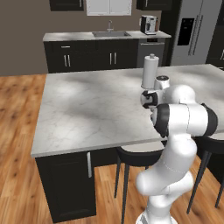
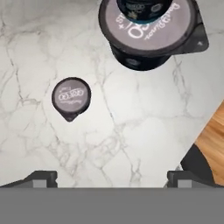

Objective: Stack the yogurt containers by placing the smaller containers on top of the larger containers.

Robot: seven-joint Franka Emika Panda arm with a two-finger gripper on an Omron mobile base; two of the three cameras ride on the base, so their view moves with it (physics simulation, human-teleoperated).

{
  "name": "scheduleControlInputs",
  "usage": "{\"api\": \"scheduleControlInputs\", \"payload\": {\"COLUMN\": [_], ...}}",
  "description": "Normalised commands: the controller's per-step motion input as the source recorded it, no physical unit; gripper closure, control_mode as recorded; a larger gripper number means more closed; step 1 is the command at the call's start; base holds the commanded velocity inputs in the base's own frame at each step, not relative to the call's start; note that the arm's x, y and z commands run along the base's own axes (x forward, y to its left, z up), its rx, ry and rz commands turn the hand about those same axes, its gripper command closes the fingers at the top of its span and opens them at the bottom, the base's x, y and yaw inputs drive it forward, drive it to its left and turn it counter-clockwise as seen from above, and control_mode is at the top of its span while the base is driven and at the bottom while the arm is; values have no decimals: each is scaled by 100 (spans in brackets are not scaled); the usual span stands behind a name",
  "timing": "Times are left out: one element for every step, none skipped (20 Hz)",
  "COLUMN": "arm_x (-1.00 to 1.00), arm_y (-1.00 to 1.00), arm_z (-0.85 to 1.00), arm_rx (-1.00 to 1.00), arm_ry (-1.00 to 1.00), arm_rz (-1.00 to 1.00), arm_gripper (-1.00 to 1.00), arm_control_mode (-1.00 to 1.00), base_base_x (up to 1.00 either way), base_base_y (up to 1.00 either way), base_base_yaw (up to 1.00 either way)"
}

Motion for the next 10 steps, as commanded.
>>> {"api": "scheduleControlInputs", "payload": {"arm_x": [15, 12, 6, 11, 10, 9, 9, 8, 6, 4], "arm_y": [0, -1, -6, -4, -1, -1, 0, -1, -1, -5], "arm_z": [-23, -26, -26, -28, -26, -26, -25, -24, -24, -22], "arm_rx": [0, 0, 0, 0, 0, 0, 0, 0, 0, 0], "arm_ry": [0, 0, 0, 0, 0, 0, 0, 0, 0, 0], "arm_rz": [6, 7, 7, 7, 7, 6, 6, 6, 6, 6], "arm_gripper": [-100, -100, -100, -100, -100, -100, -100, -100, -100, -100], "arm_control_mode": [-100, -100, -100, -100, -100, -100, -100, -100, -100, -100], "base_base_x": [0, 0, 0, 0, 0, 0, 0, 0, 0, 0], "base_base_y": [0, 0, 0, 0, 0, 0, 0, 0, 0, 0], "base_base_yaw": [0, 0, 0, 0, 0, 0, 0, 0, 0, 0]}}
